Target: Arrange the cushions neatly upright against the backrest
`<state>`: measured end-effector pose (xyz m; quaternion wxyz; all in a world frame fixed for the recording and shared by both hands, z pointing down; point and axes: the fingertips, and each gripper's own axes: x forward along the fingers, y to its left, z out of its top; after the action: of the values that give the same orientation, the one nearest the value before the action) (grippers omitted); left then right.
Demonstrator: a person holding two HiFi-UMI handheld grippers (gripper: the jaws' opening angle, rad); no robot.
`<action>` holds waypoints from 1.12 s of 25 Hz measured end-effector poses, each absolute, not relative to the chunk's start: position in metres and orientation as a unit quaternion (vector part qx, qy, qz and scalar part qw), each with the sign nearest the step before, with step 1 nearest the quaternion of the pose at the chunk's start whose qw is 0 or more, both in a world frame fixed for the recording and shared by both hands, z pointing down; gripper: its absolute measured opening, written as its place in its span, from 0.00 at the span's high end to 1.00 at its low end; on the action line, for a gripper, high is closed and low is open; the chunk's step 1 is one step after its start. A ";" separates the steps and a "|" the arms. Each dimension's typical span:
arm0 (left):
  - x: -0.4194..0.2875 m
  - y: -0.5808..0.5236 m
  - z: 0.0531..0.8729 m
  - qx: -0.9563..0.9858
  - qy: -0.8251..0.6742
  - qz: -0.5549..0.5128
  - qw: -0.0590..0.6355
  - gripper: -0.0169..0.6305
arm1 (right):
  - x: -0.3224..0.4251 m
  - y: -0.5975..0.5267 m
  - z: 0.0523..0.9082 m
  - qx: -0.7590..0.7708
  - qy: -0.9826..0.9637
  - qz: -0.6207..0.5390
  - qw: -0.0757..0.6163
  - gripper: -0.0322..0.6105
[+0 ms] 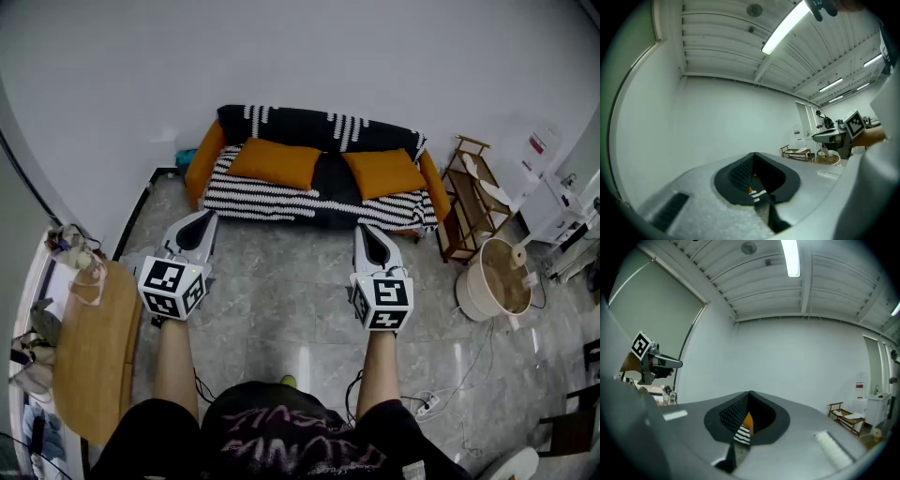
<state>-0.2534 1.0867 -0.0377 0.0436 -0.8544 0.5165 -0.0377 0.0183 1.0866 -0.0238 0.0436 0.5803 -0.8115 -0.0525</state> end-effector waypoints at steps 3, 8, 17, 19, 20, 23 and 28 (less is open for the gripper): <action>-0.252 1.085 -0.040 -0.854 0.517 -0.035 0.045 0.97 | 0.020 1.085 -0.023 0.579 -0.812 -0.053 0.045 0.94; -0.250 1.085 -0.040 -0.855 0.516 -0.034 0.045 0.97 | 0.020 1.083 -0.020 0.579 -0.813 -0.052 0.043 0.94; -0.239 1.080 -0.034 -0.858 0.509 -0.044 0.043 0.97 | 0.025 1.074 -0.012 0.564 -0.824 -0.038 0.032 0.93; -0.236 1.076 -0.032 -0.857 0.512 -0.048 0.042 0.97 | 0.027 1.069 -0.010 0.562 -0.826 -0.038 0.030 0.93; -0.235 1.073 -0.031 -0.856 0.513 -0.048 0.041 0.97 | 0.029 1.066 -0.009 0.563 -0.825 -0.039 0.030 0.93; -0.230 1.062 -0.029 -0.854 0.516 -0.049 0.038 0.97 | 0.035 1.056 -0.005 0.558 -0.829 -0.035 0.031 0.93; -0.212 1.047 -0.022 -0.861 0.506 -0.047 0.031 0.97 | 0.045 1.037 0.000 0.546 -0.836 -0.035 0.033 0.93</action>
<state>-0.2122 1.0468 -0.0220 0.0315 -0.8606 0.5061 -0.0466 0.0448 1.0372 0.0003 0.0332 0.5461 -0.8363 -0.0350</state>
